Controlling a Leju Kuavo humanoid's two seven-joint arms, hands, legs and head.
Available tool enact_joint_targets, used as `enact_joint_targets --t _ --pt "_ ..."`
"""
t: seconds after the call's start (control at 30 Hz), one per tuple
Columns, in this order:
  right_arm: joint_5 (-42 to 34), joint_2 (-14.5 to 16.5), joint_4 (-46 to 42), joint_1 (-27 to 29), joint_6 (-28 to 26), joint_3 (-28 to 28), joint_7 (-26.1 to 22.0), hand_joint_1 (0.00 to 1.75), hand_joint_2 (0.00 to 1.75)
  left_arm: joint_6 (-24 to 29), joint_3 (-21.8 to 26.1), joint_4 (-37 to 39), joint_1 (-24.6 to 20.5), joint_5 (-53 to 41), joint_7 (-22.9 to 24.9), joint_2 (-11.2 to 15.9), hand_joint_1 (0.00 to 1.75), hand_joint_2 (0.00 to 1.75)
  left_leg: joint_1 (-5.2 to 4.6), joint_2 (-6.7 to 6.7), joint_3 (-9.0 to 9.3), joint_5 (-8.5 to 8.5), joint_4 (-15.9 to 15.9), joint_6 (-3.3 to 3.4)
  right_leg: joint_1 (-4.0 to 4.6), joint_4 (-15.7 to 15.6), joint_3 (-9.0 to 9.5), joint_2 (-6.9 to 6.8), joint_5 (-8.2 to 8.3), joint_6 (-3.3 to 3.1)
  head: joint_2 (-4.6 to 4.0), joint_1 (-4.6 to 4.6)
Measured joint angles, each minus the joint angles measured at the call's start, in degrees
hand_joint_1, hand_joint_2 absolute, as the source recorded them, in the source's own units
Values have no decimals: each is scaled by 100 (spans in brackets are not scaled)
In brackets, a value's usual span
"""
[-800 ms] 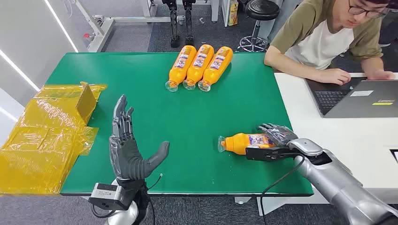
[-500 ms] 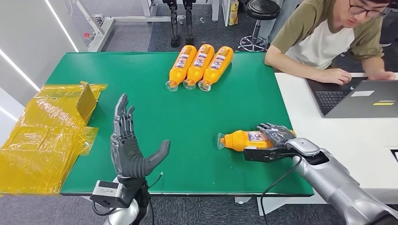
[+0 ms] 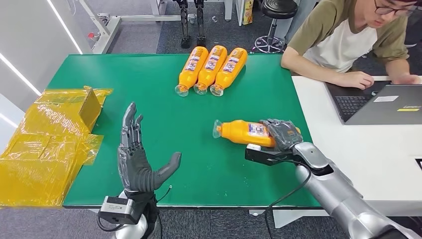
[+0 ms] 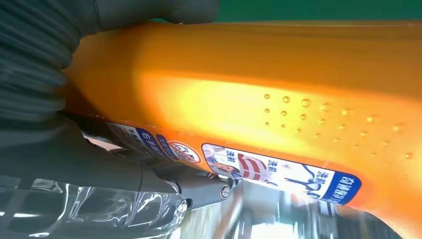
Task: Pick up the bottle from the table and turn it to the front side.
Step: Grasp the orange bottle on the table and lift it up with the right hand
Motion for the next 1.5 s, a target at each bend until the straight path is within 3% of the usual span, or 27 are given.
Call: enact_joint_targets --t 0.13,0.23,0.33,0.47,0.67,0.97,1.1,1.2,1.37,1.5 --pt "-879 665 -739 598 -1572 -714 -424 175 175 -386 11 3 37 444 149 -42 0 175 3 -3 -1 -2 -2 -3 10 -1 -4 -4 -9 -10 0 -2" --pt "-1928 1216 -1366 1302 -2538 -1122 -1201 175 175 -1025 14 61 9 1098 368 -114 0 175 5 -17 -2 -5 -6 -7 13 -1 -2 -19 -21 -19 0 -1" --pt "-2457 1640 -1890 1997 -2891 -1265 -1768 175 175 -1500 14 189 -40 1471 564 -148 0 175 4 -18 -4 -11 -11 -16 12 -1 -5 -20 -24 -22 -1 -1" --pt "-2494 1930 -2352 2536 -2897 -1333 -1854 175 175 -1855 13 314 -101 1649 758 -154 0 175 3 -3 -3 -14 -11 -20 10 -1 -10 -7 -24 -23 -1 -2" --pt "-2241 2172 -2837 2962 -2763 -1341 -1713 175 175 -2526 3 602 -242 1841 944 -189 0 175 1 -1 -2 -13 -10 -20 11 -1 -10 -4 -23 -24 0 -1" --pt "-1475 2364 -3221 3205 -1652 -1261 -1099 175 175 -2985 -21 901 -456 1880 837 -245 0 175 1 0 -2 -13 -11 -21 12 0 -11 -3 -23 -24 0 0" --pt "-621 2365 -3318 3255 -752 -1086 -712 153 175 -3109 -19 912 -462 1739 852 -245 0 175 1 0 -3 -13 -11 -21 12 0 -11 -3 -24 -24 0 -1" --pt "-170 2364 -3335 3270 -154 -1008 -547 151 175 -3164 9 905 -456 1596 900 -246 0 175 2 -1 -4 -13 -11 -21 12 0 -10 -6 -24 -24 0 -1" --pt "-31 2357 -3341 3282 293 -985 -593 123 175 -3182 76 800 -395 1486 962 -245 0 175 2 1 -3 -13 -11 -21 10 0 -10 -4 -23 -24 0 0" --pt "-3 2352 -3336 3275 437 -970 -564 119 175 -3182 123 708 -335 1450 968 -248 0 175 1 1 -4 -13 -11 -21 11 0 -10 -4 -23 -24 0 -1"
